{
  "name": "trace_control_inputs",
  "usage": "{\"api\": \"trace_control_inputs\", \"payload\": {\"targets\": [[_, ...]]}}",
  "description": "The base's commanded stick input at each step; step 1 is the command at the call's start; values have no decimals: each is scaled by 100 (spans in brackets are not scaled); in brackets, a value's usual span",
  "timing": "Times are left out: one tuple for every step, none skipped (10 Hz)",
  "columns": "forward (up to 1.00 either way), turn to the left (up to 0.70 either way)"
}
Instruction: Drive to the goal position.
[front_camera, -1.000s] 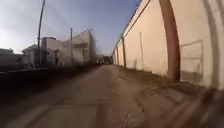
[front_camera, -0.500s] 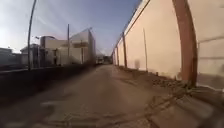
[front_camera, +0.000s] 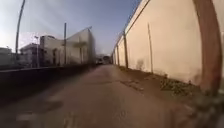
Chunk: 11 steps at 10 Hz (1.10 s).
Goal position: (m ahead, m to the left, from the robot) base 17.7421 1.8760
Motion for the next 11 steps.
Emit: {"api": "trace_control_inputs", "payload": {"targets": [[100, 0], [100, 0], [100, 0], [100, 0], [100, 0], [100, 0], [100, 0], [100, 0], [100, 0], [100, 0], [100, 0]]}}
